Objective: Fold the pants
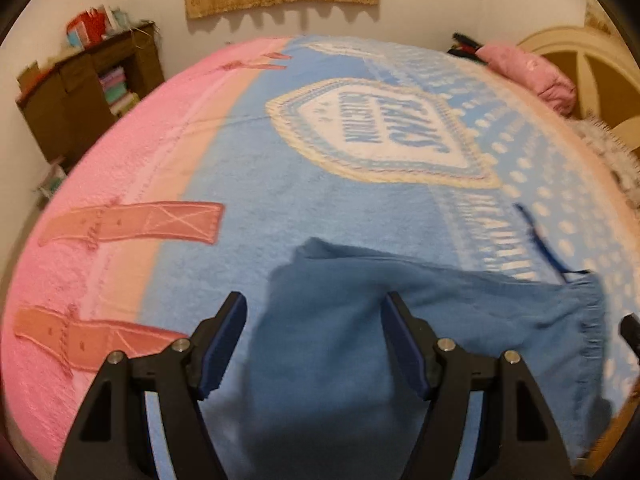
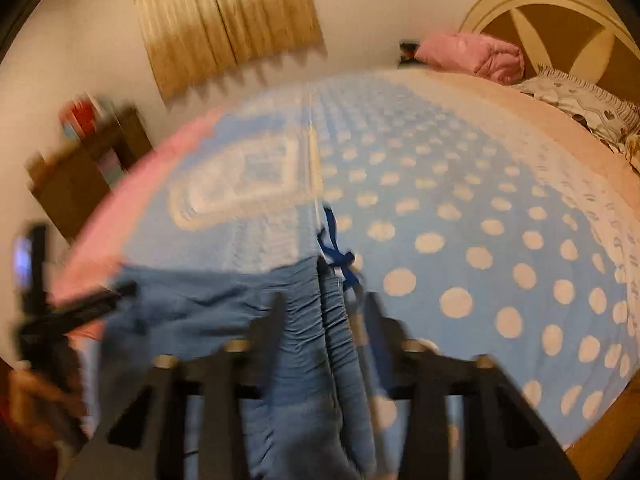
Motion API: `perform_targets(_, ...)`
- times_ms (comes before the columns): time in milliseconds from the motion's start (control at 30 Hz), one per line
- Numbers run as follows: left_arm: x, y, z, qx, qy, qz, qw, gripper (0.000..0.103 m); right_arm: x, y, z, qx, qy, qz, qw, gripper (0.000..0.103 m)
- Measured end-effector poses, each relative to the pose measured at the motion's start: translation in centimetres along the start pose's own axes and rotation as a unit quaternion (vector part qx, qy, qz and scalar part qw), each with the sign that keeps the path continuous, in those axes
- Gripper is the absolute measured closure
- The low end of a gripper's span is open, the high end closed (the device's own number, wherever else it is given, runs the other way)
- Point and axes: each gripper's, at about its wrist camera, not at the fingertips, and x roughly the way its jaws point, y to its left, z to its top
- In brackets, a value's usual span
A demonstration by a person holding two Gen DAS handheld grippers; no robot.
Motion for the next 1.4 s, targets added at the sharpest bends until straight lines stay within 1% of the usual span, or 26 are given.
perform_targets(33, 0.8, 0.6, 0.0, -0.006, 0.007, 0.008, 0.9999, 0.029, 2.1, -0.3, -0.1, 0.031, 0.038, 0.004, 0.999, 0.084)
perform_targets(67, 1.4, 1.2, -0.1, -0.014, 0.014, 0.006, 0.9998, 0.029, 4.4, -0.9, -0.5, 0.074, 0.069, 0.027, 0.995, 0.087)
perform_targets(100, 1.9, 1.6, -0.2, -0.019, 0.02, 0.002, 0.9996, 0.027, 5.4, -0.8, -0.8, 0.088, 0.079, 0.032, 0.992, 0.086)
perform_targets(133, 2.6, 2.0, -0.3, -0.021, 0.025, -0.001, 0.9995, 0.023, 6.0, -0.3, -0.9, 0.087, 0.07, 0.024, 0.994, 0.086)
perform_targets(167, 2.9, 2.1, -0.3, -0.02, 0.025, 0.0, 0.9995, 0.018, 6.3, 0.5, -1.0, 0.072, 0.056, 0.014, 0.996, 0.085)
perform_targets(200, 3.3, 2.2, -0.4, -0.015, 0.021, 0.005, 0.9996, 0.015, 6.7, 0.9, -1.1, 0.067, 0.051, 0.015, 0.996, 0.085)
perform_targets(233, 3.5, 2.1, -0.5, -0.009, 0.015, 0.015, 0.9997, 0.008, 7.2, 1.1, -1.0, 0.071, 0.047, 0.019, 0.996, 0.085)
perform_targets(267, 3.6, 2.0, -0.6, -0.006, 0.01, 0.023, 0.9997, 0.005, 7.7, 0.7, -0.9, 0.081, 0.043, 0.027, 0.995, 0.085)
perform_targets(300, 3.7, 2.1, -0.6, -0.009, 0.009, 0.023, 0.9997, 0.004, 8.4, 0.1, -0.8, 0.09, 0.036, 0.039, 0.995, 0.085)
perform_targets(367, 3.6, 2.5, -0.5, -0.025, 0.012, 0.009, 0.9996, 0.004, 8.8, -1.3, -1.0, 0.115, 0.026, 0.073, 0.99, 0.086)
perform_targets(433, 3.1, 2.8, -0.3, -0.034, 0.014, 0.001, 0.9993, 0.004, 8.9, -1.7, -0.9, 0.128, 0.022, 0.093, 0.987, 0.086)
perform_targets(533, 2.1, 2.7, -0.2, -0.03, 0.011, 0.0, 0.9995, 0.005, 7.9, -1.3, -1.2, 0.113, 0.011, 0.096, 0.989, 0.085)
perform_targets(567, 1.5, 2.8, -0.2, -0.028, 0.008, -0.001, 0.9996, 0.005, 7.6, -1.2, -1.2, 0.118, 0.009, 0.097, 0.988, 0.083)
perform_targets(600, 0.9, 2.8, -0.3, -0.026, 0.006, -0.002, 0.9997, 0.005, 6.9, -1.2, -1.3, 0.131, 0.006, 0.098, 0.987, 0.075)
perform_targets(633, 0.3, 2.9, -0.3, -0.023, 0.003, -0.002, 0.9997, 0.005, 6.1, -1.4, -1.6, 0.142, 0.003, 0.099, 0.985, 0.07)
perform_targets(700, -0.9, 3.0, -0.5, -0.019, -0.001, 0.001, 0.9998, 0.005, 4.2, -1.5, -2.3, 0.156, -0.017, 0.098, 0.983, 0.045)
perform_targets(733, -1.3, 3.1, -0.6, -0.018, -0.003, 0.004, 0.9998, 0.005, 3.2, -1.3, -2.6, 0.153, -0.029, 0.097, 0.983, 0.042)
perform_targets(767, -1.8, 3.1, -0.7, -0.017, -0.006, 0.008, 0.9998, 0.005, 1.9, -0.9, -2.9, 0.142, -0.046, 0.096, 0.984, 0.041)
perform_targets(833, -3.1, 3.3, -1.1, -0.015, -0.014, 0.012, 0.9997, 0.005, 0.1, -0.3, -3.6, 0.123, -0.063, 0.091, 0.986, 0.041)
perform_targets(1033, -6.0, 3.2, -2.4, 0.002, -0.032, 0.024, 0.9992, 0.005, -3.6, 1.8, -4.9, 0.087, -0.072, 0.086, 0.99, 0.041)
perform_targets(1100, -6.4, 3.0, -3.0, 0.008, -0.028, 0.024, 0.9993, 0.005, -4.0, 2.4, -5.3, 0.073, -0.069, 0.086, 0.991, 0.041)
perform_targets(1267, -7.2, 2.3, -4.8, 0.022, -0.012, 0.006, 0.9997, 0.005, -4.9, 3.6, -6.2, 0.033, -0.056, 0.065, 0.996, 0.041)
perform_targets(1333, -7.6, 2.1, -5.8, 0.027, -0.008, -0.003, 0.9996, 0.005, -5.2, 3.1, -6.4, 0.029, -0.048, 0.055, 0.997, 0.041)
perform_targets(1400, -7.8, 2.3, -6.7, 0.027, -0.004, -0.014, 0.9995, 0.005, -5.4, 1.7, -6.7, 0.043, -0.034, 0.052, 0.997, 0.041)
